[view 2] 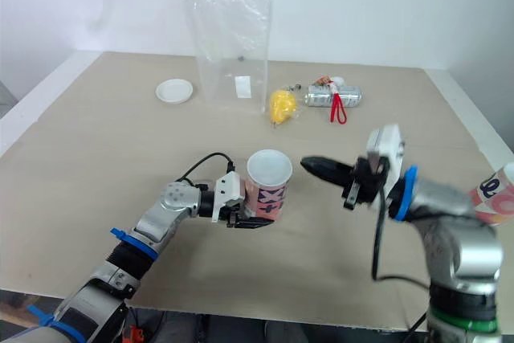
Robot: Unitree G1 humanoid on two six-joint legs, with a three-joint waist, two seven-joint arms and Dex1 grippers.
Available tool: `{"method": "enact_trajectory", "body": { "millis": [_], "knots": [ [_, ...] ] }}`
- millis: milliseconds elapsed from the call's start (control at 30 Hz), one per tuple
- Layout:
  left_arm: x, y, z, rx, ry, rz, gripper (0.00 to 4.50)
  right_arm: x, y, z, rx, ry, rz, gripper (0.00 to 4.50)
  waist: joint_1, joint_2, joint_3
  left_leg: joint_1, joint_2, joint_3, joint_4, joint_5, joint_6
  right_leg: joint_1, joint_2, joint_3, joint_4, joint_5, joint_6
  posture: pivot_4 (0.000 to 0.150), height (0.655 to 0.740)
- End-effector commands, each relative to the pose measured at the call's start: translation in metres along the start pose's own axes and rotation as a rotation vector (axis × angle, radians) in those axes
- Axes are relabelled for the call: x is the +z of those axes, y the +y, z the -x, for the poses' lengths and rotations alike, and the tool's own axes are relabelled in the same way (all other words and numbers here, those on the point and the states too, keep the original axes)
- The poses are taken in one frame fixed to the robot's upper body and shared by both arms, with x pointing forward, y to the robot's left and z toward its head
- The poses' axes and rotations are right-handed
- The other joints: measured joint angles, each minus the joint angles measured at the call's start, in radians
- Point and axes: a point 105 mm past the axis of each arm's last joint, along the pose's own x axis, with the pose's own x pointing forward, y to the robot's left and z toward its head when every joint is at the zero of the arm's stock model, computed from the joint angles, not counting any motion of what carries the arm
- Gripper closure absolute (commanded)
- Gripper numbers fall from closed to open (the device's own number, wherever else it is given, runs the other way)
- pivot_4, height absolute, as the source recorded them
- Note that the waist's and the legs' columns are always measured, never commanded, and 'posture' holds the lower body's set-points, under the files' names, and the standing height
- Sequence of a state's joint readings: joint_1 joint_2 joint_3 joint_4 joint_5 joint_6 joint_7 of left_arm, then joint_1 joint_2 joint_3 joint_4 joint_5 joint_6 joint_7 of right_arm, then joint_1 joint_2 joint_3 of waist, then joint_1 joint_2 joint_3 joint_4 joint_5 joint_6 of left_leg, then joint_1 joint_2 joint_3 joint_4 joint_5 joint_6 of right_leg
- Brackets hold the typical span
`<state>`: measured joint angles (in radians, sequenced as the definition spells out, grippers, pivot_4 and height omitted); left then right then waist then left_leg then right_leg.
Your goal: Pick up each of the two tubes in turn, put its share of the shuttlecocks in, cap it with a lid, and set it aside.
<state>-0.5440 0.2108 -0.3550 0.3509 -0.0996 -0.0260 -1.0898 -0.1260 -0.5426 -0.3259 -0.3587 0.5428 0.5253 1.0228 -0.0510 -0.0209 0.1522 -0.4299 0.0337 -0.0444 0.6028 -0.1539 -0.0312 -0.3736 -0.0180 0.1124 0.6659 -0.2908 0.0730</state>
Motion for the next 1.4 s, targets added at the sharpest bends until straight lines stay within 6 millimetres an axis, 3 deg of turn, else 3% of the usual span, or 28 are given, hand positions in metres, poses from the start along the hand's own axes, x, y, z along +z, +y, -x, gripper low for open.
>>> {"method": "enact_trajectory", "body": {
  "millis": [33, 167, 200, 400, 700, 1133, 1400],
  "knots": [
    [-0.016, 0.001, 0.011, 0.026, 0.050, 0.043, 1.57, -0.002, 0.006, 0.003, -0.032, -0.017, 0.101, 2.49, -0.001, 0.002, 0.001, 0.000, -0.001, 0.000, 0.000, 0.000, 0.000, 0.000, -0.001, 0.001, 0.000, 0.001, 0.001, 0.150, 0.7400],
    [-0.011, 0.003, 0.012, 0.030, 0.019, 0.042, 0.02, -0.022, 0.017, 0.005, -0.001, 0.029, 0.091, 0.39, 0.000, 0.002, 0.002, 0.001, -0.001, 0.000, 0.000, 0.000, 0.000, 0.001, 0.000, 0.001, 0.000, 0.000, -0.001, 0.150, 0.7400],
    [-0.009, 0.004, 0.012, 0.030, 0.012, 0.038, 0.00, -0.025, 0.018, 0.005, 0.009, 0.039, 0.087, 0.10, 0.000, 0.002, 0.002, 0.001, -0.001, 0.000, 0.000, 0.000, 0.000, 0.000, 0.000, 0.001, 0.000, -0.002, -0.004, 0.150, 0.7400],
    [-0.001, 0.006, 0.017, 0.022, -0.011, -0.012, 0.00, -0.044, 0.027, 0.002, 0.123, 0.110, 0.136, 0.10, 0.003, 0.001, 0.003, 0.000, -0.002, -0.001, 0.000, 0.000, 0.000, 0.000, -0.001, 0.001, 0.000, -0.001, -0.001, 0.150, 0.7400],
    [0.002, 0.009, 0.043, 0.030, 0.005, -0.071, 0.00, -0.065, 0.037, -0.017, 0.248, 0.133, 0.174, 0.10, 0.004, -0.001, 0.006, 0.000, -0.002, -0.002, -0.002, 0.000, 0.000, 0.000, -0.001, 0.000, 0.000, -0.002, -0.001, 0.150, 0.7400],
    [0.020, 0.001, 0.070, 0.140, -0.049, -0.036, 0.00, -0.075, 0.032, -0.055, 0.323, 0.119, 0.211, 0.10, 0.005, 0.002, 0.015, -0.001, -0.002, -0.002, -0.002, -0.001, -0.001, 0.000, -0.002, -0.001, 0.000, -0.002, -0.002, 0.150, 0.7400],
    [0.013, -0.004, 0.091, 0.204, -0.011, 0.000, 0.00, -0.076, 0.041, -0.068, 0.383, 0.109, 0.217, 0.10, 0.005, 0.003, 0.016, -0.001, -0.002, -0.003, -0.002, -0.001, -0.001, 0.000, -0.001, -0.001, 0.000, -0.002, -0.002, 0.150, 0.7400]
  ]
}}
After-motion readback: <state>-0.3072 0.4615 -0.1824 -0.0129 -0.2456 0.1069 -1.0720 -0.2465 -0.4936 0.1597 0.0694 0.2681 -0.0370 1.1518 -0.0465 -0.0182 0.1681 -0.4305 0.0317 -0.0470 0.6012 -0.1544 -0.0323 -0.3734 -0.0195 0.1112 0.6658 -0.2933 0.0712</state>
